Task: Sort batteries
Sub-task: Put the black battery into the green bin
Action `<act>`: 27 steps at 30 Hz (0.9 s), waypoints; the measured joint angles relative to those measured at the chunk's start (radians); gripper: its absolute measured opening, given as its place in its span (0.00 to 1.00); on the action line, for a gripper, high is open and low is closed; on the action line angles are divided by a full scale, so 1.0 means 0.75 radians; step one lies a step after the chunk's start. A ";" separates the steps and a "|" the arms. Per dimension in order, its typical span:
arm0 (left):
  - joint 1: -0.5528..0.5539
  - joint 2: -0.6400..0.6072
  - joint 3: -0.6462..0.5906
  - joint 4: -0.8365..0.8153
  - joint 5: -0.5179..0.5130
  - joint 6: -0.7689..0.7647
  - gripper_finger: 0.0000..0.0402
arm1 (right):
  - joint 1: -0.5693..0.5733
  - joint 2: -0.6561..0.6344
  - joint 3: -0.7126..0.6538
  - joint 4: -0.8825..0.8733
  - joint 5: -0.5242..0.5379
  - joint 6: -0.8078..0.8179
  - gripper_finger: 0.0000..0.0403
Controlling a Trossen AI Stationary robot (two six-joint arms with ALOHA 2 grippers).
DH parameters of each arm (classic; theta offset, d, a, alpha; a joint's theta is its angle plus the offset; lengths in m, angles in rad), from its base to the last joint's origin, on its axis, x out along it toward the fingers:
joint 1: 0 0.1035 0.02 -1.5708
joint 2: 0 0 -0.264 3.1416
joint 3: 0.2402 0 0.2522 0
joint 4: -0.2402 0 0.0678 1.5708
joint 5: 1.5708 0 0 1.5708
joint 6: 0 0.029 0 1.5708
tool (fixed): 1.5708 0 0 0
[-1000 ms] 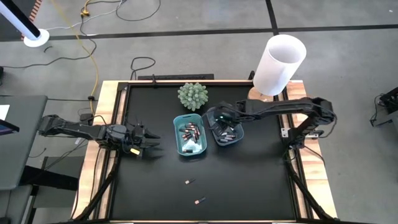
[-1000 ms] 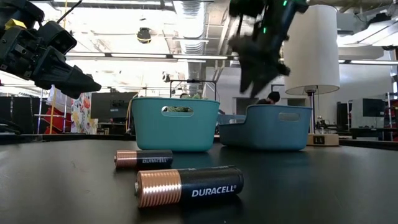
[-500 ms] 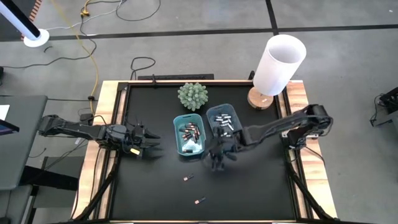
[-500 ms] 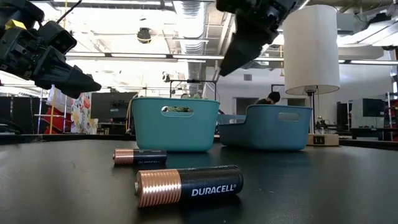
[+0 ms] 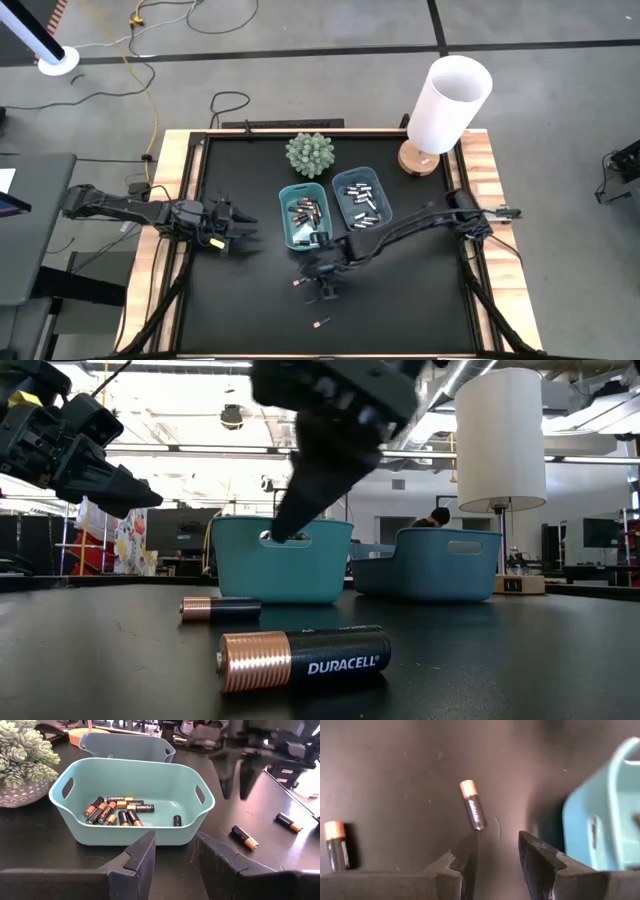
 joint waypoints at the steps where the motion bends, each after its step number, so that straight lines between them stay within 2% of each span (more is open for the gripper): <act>1: 0.000 0.000 0.000 -0.001 0.000 0.000 0.34 | 0.000 0.038 0.049 -0.031 -0.001 -0.003 0.38; 7: 0.000 0.000 0.000 0.001 0.000 0.000 0.34 | -0.004 0.223 0.319 -0.207 -0.018 -0.071 0.38; 14: 0.000 0.000 0.000 0.000 0.000 0.000 0.34 | -0.011 0.395 0.539 -0.401 -0.105 -0.119 0.38; 21: 0.000 0.000 0.000 0.000 0.000 0.000 0.34 | -0.026 0.488 0.641 -0.430 -0.098 -0.122 0.38; 27: 0.001 -0.001 0.000 0.001 0.000 0.000 0.34 | -0.023 0.491 0.644 -0.432 -0.106 -0.120 0.38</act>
